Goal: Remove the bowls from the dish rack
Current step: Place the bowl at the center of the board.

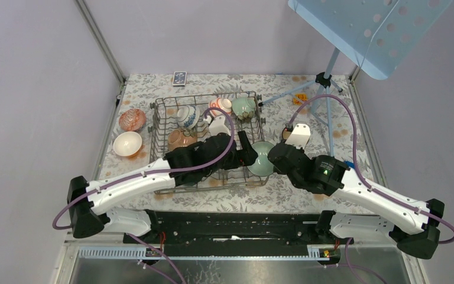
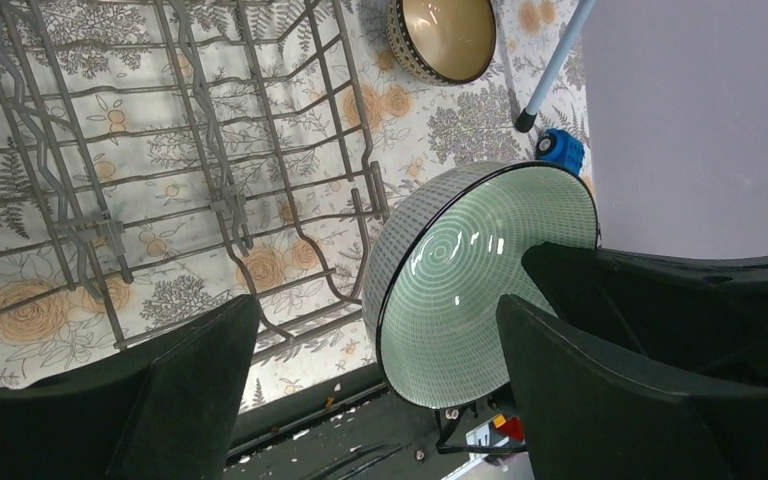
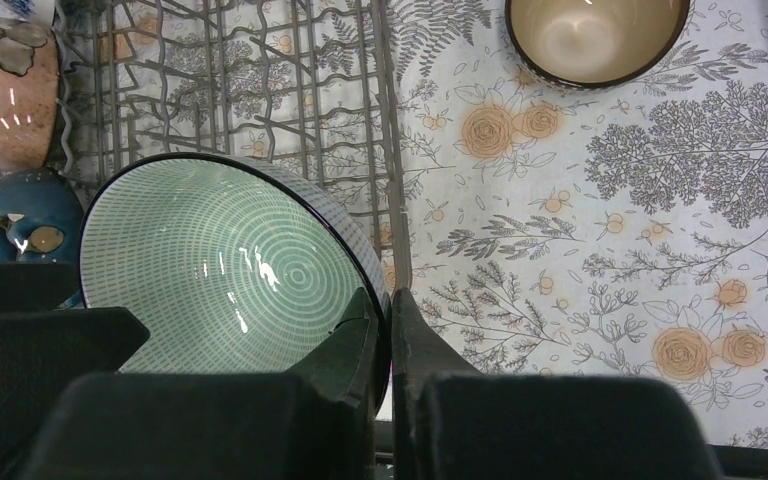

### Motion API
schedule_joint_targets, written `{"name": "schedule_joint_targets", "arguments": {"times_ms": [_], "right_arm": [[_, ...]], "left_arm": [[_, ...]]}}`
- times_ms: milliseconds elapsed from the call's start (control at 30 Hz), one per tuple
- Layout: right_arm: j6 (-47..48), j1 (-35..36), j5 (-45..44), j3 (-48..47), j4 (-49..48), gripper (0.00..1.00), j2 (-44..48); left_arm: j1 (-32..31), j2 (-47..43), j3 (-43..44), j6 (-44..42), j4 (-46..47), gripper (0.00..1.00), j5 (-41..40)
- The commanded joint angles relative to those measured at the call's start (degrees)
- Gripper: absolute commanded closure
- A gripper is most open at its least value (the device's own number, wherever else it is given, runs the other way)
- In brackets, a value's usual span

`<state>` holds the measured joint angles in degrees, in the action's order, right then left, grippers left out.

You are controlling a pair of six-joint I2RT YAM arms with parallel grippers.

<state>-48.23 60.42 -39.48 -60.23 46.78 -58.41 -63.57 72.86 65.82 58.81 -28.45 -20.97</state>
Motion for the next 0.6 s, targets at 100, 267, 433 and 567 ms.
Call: {"name": "schedule_joint_targets", "arguments": {"times_ms": [100, 267, 433, 567], "right_arm": [[-3.77, -0.22, -2.37, -0.86, -3.69, 1.0, 1.06], [-4.83, -0.22, -1.02, -1.02, -4.69, 1.0, 0.72], [-4.88, -0.22, -0.69, -1.78, -5.0, 1.0, 0.01], [-5.06, -0.27, -0.26, -2.17, -5.03, 1.0, -0.54]], "left_arm": [[0.29, 0.35, 2.44, 0.97, -0.89, 0.26, 0.53], [0.27, 1.47, 3.15, 0.7, -1.85, 0.49, -0.3], [0.26, 2.58, 3.59, 0.7, -2.69, 0.58, -1.62], [0.2, 3.33, 3.86, 0.29, -2.68, 0.67, -2.11]]}}
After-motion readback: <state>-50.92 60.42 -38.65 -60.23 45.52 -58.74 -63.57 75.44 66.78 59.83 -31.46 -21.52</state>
